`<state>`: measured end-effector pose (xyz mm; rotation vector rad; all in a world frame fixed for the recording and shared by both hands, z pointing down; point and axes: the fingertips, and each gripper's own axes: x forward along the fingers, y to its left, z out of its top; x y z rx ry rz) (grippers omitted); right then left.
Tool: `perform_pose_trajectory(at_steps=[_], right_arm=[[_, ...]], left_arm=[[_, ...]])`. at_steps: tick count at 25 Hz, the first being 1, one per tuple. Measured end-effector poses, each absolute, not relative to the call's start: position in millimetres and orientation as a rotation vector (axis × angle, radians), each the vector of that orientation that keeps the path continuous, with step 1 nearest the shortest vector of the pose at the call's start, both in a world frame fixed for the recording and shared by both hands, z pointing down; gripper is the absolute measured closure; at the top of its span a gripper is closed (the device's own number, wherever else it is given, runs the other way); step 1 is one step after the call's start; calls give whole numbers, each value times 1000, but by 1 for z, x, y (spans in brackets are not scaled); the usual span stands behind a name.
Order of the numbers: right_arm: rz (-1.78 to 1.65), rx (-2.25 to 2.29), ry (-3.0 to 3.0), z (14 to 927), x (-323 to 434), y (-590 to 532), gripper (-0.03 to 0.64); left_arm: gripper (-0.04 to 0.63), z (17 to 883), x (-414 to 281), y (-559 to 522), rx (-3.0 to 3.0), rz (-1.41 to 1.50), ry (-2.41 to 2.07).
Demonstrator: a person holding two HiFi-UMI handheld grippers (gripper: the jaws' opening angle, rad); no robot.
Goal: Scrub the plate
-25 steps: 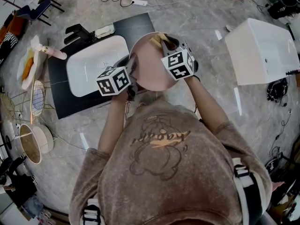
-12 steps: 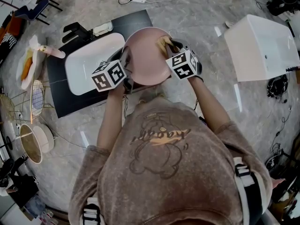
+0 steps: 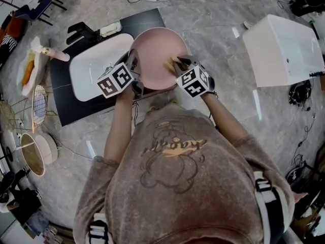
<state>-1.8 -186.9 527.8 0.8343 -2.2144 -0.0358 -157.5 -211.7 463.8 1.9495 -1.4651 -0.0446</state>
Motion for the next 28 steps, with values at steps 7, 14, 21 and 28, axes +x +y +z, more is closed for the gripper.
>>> perform_pose_trajectory(at_steps=[7, 14, 21, 28], right_arm=[[1, 706, -2275, 532, -32, -151, 568], [23, 597, -2347, 525, -66, -129, 568], [14, 563, -2389, 516, -85, -126, 568], [-12, 610, -2420, 504, -94, -139, 566]], left_arm=[[557, 467, -162, -214, 1918, -67, -1470], [555, 470, -155, -221, 1897, -96, -1450], [554, 471, -148, -219, 1893, -110, -1423], [554, 472, -149, -218, 1886, -147, -1387]])
